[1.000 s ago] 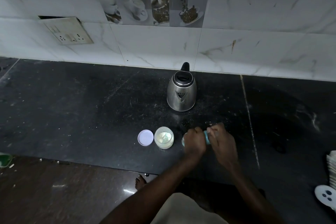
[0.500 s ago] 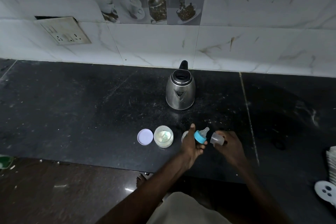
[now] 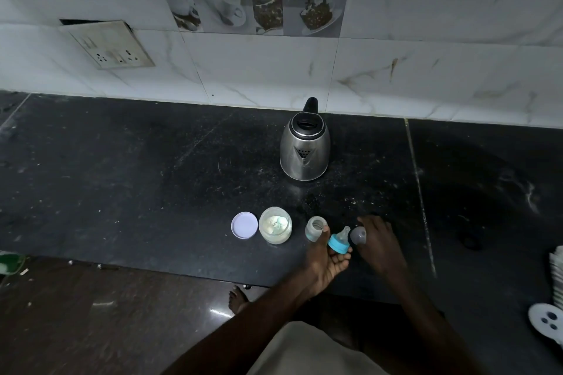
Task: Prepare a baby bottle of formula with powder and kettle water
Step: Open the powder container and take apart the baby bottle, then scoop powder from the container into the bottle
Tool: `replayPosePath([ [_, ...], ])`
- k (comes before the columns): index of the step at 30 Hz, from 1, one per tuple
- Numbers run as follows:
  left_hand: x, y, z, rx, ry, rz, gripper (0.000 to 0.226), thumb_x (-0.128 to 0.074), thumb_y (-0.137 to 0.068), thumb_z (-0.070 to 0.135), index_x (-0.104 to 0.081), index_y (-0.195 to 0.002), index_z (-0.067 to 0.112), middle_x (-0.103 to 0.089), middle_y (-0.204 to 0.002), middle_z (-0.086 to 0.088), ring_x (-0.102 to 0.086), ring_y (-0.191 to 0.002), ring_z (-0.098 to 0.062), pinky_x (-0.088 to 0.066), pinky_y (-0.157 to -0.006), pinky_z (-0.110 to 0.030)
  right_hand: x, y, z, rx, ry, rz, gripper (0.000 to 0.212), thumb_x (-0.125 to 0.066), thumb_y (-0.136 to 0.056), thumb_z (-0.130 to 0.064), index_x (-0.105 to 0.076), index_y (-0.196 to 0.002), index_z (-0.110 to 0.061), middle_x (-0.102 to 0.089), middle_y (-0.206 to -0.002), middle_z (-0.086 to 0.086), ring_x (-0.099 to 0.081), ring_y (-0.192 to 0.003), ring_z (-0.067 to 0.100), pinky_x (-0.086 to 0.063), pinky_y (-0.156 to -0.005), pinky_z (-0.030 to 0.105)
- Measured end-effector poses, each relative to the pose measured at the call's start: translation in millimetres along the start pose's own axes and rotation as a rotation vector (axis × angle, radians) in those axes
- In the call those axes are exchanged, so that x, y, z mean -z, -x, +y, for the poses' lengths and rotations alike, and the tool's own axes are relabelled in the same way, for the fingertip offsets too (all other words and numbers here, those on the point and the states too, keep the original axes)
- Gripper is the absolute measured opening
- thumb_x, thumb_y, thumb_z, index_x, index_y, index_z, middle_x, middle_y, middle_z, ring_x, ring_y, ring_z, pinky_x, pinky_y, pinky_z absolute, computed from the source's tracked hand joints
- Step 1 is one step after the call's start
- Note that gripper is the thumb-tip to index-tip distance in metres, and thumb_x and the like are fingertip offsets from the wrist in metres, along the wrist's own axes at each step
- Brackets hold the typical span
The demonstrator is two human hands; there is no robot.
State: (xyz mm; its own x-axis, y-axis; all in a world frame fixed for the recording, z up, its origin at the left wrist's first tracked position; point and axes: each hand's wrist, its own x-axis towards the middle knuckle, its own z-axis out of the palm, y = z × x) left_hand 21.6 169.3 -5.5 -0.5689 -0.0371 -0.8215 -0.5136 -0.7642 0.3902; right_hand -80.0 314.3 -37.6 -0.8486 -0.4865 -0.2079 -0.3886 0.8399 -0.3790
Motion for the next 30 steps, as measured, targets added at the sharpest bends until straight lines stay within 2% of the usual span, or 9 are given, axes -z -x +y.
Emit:
replayPosePath([
  [2,-1.3,-2.8,-0.3,-0.001,0.003,0.005,0.064,-0.041,-0.105,0.059,-0.065,-0.11,0.001,-0.071,-0.082,-0.012,-0.066,-0.06,-0.012,-0.057,-0.056,-0.023,17.7,5.0,-10.8,0.02,-0.196,0.015,0.066,-0.079,-0.077,0.001,-0.062,-0.138,-0.014,-0.06,-0.136,0.003,-0.059,-0.12,0.024,-0.05,-0.098,0.034],
  [4,-4.4,-2.7,-1.2,-0.007,-0.008,0.014,0.058,-0.041,-0.106,0.057,-0.065,-0.109,0.005,-0.071,-0.079,-0.009,-0.066,-0.062,-0.012,-0.057,-0.058,-0.024,40.2,10.4,-23.1,0.05,-0.411,-0.148,0.059,-0.077,-0.084,-0.002,-0.063,-0.137,-0.024,-0.065,-0.128,-0.012,-0.064,-0.116,0.006,-0.051,-0.098,0.026],
  [7,-8.9,-1.4,-4.8,-0.019,-0.004,0.004,0.048,-0.041,-0.107,0.054,-0.067,-0.107,0.013,-0.074,-0.082,-0.003,-0.068,-0.067,-0.01,-0.058,-0.066,-0.025,60.0,18.0,-35.0,0.118,-0.455,-0.302,0.05,-0.079,-0.085,-0.01,-0.068,-0.128,-0.034,-0.07,-0.119,-0.022,-0.065,-0.109,-0.009,-0.052,-0.093,0.014],
  [10,-12.7,0.1,-7.0,-0.009,0.025,-0.006,0.049,-0.038,-0.109,0.052,-0.069,-0.109,0.014,-0.079,-0.088,-0.001,-0.072,-0.071,-0.01,-0.058,-0.071,-0.025,63.9,12.9,-35.8,0.144,-0.421,-0.29,0.037,-0.085,-0.08,-0.013,-0.075,-0.111,-0.029,-0.073,-0.107,-0.017,-0.069,-0.097,-0.004,-0.055,-0.083,0.016],
  [13,-11.4,-2.8,-6.1,0.007,0.055,0.013,0.063,-0.035,-0.108,0.057,-0.064,-0.127,0.004,-0.076,-0.1,-0.013,-0.076,-0.081,-0.018,-0.062,-0.065,-0.028,61.2,1.5,-31.6,0.167,-0.401,-0.257,0.031,-0.09,-0.075,-0.013,-0.079,-0.102,-0.024,-0.074,-0.099,-0.012,-0.071,-0.09,0.003,-0.057,-0.082,0.026],
  [20,11.7,-1.2,-7.7,0.114,-0.075,0.104,0.061,-0.027,-0.113,0.047,-0.06,-0.132,-0.001,-0.072,-0.102,-0.01,-0.07,-0.09,-0.021,-0.057,-0.07,-0.03,13.0,-17.9,-41.1,0.182,-0.065,-0.084,0.042,-0.083,-0.081,-0.01,-0.07,-0.12,-0.011,-0.067,-0.117,0.004,-0.065,-0.106,0.02,-0.05,-0.09,0.029],
  [22,20.9,-3.1,-7.7,0.129,-0.117,0.143,0.055,-0.028,-0.113,0.042,-0.063,-0.124,0.002,-0.071,-0.098,-0.007,-0.068,-0.086,-0.018,-0.054,-0.068,-0.028,-5.2,-20.2,-43.3,0.176,0.044,-0.073,0.046,-0.085,-0.08,-0.014,-0.069,-0.122,-0.012,-0.067,-0.119,0.005,-0.065,-0.11,0.024,-0.053,-0.094,0.035],
  [25,30.7,-0.6,-1.8,0.126,-0.134,0.21,0.044,-0.03,-0.113,0.03,-0.065,-0.098,0.008,-0.069,-0.092,-0.004,-0.066,-0.079,-0.015,-0.053,-0.064,-0.025,-26.4,-22.1,-41.9,0.135,0.179,-0.061,0.05,-0.092,-0.071,-0.023,-0.07,-0.116,-0.016,-0.071,-0.111,0.005,-0.069,-0.102,0.028,-0.057,-0.086,0.041],
  [30,43.2,0.5,2.7,0.11,-0.103,0.273,0.034,-0.038,-0.111,0.023,-0.066,-0.095,0.012,-0.07,-0.088,-0.003,-0.067,-0.077,-0.014,-0.053,-0.061,-0.025,-35.5,-13.1,-41.8,0.09,0.3,-0.037,0.051,-0.095,-0.066,-0.033,-0.071,-0.11,-0.02,-0.073,-0.104,0.001,-0.07,-0.098,0.024,-0.052,-0.081,0.041],
])
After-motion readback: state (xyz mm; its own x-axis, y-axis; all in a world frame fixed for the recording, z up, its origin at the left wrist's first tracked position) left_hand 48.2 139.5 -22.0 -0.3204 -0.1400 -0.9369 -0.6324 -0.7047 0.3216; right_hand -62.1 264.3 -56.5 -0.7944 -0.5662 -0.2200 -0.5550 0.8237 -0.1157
